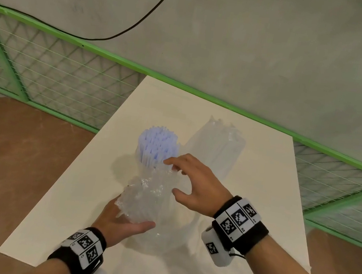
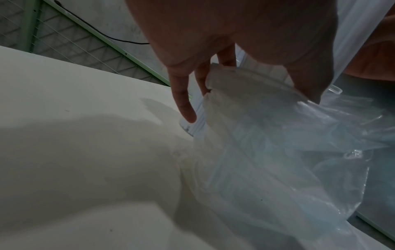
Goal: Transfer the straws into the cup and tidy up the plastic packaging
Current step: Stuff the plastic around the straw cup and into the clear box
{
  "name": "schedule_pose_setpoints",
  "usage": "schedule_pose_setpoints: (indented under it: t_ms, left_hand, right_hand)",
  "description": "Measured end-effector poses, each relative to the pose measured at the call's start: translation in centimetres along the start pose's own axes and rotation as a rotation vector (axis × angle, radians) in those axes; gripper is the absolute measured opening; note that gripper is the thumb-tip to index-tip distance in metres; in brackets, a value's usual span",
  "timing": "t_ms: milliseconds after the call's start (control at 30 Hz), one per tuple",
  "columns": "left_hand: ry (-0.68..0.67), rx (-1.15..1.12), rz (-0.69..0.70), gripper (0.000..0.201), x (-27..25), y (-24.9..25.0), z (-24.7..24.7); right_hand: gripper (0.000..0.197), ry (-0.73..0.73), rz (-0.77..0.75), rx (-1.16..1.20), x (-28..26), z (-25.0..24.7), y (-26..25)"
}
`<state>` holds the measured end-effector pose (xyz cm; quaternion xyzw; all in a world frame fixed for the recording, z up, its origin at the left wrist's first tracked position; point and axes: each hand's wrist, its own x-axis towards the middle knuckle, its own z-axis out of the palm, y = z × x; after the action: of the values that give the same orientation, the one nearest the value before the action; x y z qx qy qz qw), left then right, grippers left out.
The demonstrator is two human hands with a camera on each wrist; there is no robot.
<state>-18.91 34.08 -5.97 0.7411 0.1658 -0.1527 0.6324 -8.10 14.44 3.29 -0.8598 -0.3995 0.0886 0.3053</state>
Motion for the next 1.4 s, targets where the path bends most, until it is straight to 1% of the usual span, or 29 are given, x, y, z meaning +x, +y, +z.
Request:
schedule_pose_setpoints:
  t_ms: [100,233,333,433,500,567,600,667,767,867,933,1000,1033,1067,1133,1167,1233,1300,1367,1400]
  left_hand:
    - [0.003,-0.008,-0.002,0.064,0.0,-0.1,0.0]
    - [-0.024,0.009,0.006,0.060,-0.1,0.1,0.0]
    - [-0.025,0.006,0.021,0.062,0.0,0.1,0.0]
    - [-0.032,0.001,0.027,0.063,0.3,-0.2,0.0]
    - [-0.068,-0.011,0.007,0.062,0.4,-0.3,-0.1]
    - [-0.099,-0.012,-0.005,0.071,0.5,-0.4,-0.1]
    - [-0.095,-0.006,-0.003,0.072,0.6,-0.5,-0.1]
    - [-0.063,-0.004,0.002,0.066,0.6,-0.5,-0.2]
    - [-0.043,-0.024,0.018,0.066,0.7,-0.5,-0.1]
    - [-0.069,-0.018,-0.003,0.066,0.8,-0.5,-0.1]
    - [-0.103,-0.029,-0.018,0.075,1.1,-0.7,-0.1]
    - [-0.123,-0.104,-0.047,0.087,1.3,-0.6,-0.1]
    - [-0.128,-0.123,-0.060,0.088,1.2,-0.5,0.0]
    - [-0.126,-0.114,-0.057,0.082,1.2,-0.5,0.1]
    - [-0.089,-0.052,-0.030,0.063,1.1,-0.4,0.1]
    - [-0.074,-0.037,-0.021,0.058,1.0,-0.4,0.2]
    - [-0.066,-0.005,0.002,0.058,1.0,-0.5,0.1]
    - [-0.063,0.023,0.020,0.061,1.1,-0.6,0.0]
    - [-0.074,0.043,0.026,0.062,1.3,-0.7,-0.1]
    - [-0.080,0.052,0.027,0.062,1.3,-0.7,-0.1]
  right_hand:
    - [0.046,0.046,0.016,0.054,-0.1,0.3,0.1]
    - [0.036,0.061,0.080,0.145,0.0,0.6,-0.2]
    - [0.035,0.088,0.095,0.185,0.0,0.8,-0.5]
    - [0.037,0.138,0.076,0.184,0.0,1.2,-0.4]
    - [0.032,0.173,0.052,0.155,-0.1,1.6,-0.3]
    - [0.026,0.196,0.047,0.147,-0.1,1.9,-0.2]
    - [0.024,0.204,0.055,0.150,-0.2,2.0,-0.1]
    - [0.020,0.201,0.083,0.167,-0.2,2.1,-0.2]
    - [0.024,0.192,0.100,0.211,-0.4,2.4,-0.4]
    - [0.039,0.188,0.065,0.207,-0.5,2.6,-0.6]
    - [0.044,0.188,0.030,0.156,-0.5,2.7,-0.6]
    - [0.044,0.198,0.014,0.123,-0.5,2.8,-0.5]
    - [0.043,0.198,0.024,0.119,-0.5,2.8,-0.5]
    - [0.042,0.192,0.046,0.126,-0.5,2.8,-0.6]
    - [0.037,0.181,0.081,0.161,-0.6,2.8,-0.7]
    - [0.033,0.182,0.085,0.177,-0.6,2.8,-0.8]
    - [0.028,0.202,0.095,0.202,-0.8,2.9,-0.9]
    - [0.031,0.238,0.104,0.207,-0.8,3.0,-0.9]
    - [0.034,0.285,0.081,0.154,-0.9,3.3,-0.7]
    - [0.032,0.312,0.059,0.114,-0.9,3.4,-0.5]
